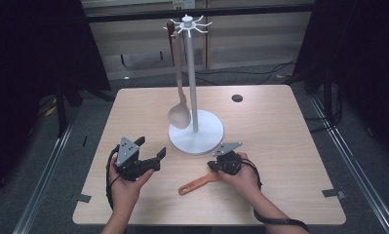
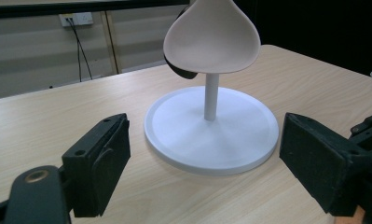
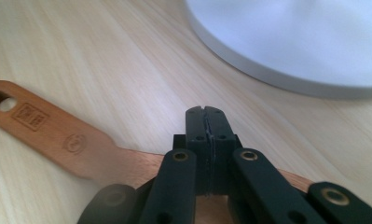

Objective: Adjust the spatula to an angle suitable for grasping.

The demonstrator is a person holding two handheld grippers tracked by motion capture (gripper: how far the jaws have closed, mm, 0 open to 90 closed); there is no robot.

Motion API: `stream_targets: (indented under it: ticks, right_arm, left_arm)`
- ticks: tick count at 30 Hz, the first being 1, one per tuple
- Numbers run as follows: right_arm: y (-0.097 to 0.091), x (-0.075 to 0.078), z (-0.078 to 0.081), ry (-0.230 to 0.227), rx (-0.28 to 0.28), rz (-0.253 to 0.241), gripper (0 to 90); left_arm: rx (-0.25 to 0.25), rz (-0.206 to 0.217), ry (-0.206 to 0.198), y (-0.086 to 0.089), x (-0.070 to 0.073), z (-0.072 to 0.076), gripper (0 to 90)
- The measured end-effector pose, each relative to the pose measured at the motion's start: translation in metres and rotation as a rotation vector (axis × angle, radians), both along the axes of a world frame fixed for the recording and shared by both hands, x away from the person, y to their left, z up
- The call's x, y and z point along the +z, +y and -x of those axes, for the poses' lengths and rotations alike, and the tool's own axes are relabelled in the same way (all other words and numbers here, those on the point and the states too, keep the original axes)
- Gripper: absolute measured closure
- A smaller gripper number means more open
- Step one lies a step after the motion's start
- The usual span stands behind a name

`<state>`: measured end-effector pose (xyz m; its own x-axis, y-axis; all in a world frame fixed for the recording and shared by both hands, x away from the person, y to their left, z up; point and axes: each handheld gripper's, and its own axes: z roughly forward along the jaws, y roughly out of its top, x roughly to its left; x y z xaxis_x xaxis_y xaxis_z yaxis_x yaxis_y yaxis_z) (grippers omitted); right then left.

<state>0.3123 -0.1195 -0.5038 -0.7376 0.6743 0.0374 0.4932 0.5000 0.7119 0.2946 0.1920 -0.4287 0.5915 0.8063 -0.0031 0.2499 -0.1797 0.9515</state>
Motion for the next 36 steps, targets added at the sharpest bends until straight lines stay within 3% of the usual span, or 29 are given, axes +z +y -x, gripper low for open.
stream_targets:
  ticks: [5,14,19,22,25,29,33,36]
  right_arm:
    - [-0.019,0.001,0.002,0.001,-0.051,0.014,90.0]
    - [-0.058,0.000,0.006,0.008,-0.156,-0.009,90.0]
    - [-0.066,0.003,0.012,0.018,-0.145,-0.006,82.6]
    - [-0.063,0.011,0.016,-0.010,-0.060,-0.056,71.3]
    - [-0.053,0.019,0.019,0.011,0.067,-0.095,48.7]
    - [-0.033,0.021,0.025,0.011,0.202,-0.047,36.3]
    - [-0.014,0.017,0.029,0.046,0.290,-0.007,33.0]
    - [-0.004,0.014,0.029,0.064,0.323,0.014,35.0]
  left_arm:
    - [-0.023,-0.002,-0.001,-0.010,0.001,-0.003,16.4]
    - [-0.062,-0.005,0.002,-0.026,-0.001,-0.009,16.4]
    - [-0.067,-0.009,0.004,-0.030,-0.001,-0.011,16.3]
    - [-0.078,-0.004,0.002,-0.030,0.000,-0.012,16.3]
    - [-0.084,-0.001,0.002,-0.031,-0.001,-0.012,16.3]
    - [-0.077,-0.013,0.005,-0.030,-0.002,-0.011,16.3]
    - [-0.074,-0.013,0.003,-0.028,-0.002,-0.009,16.3]
    - [-0.064,-0.017,0.008,-0.025,-0.003,-0.008,16.4]
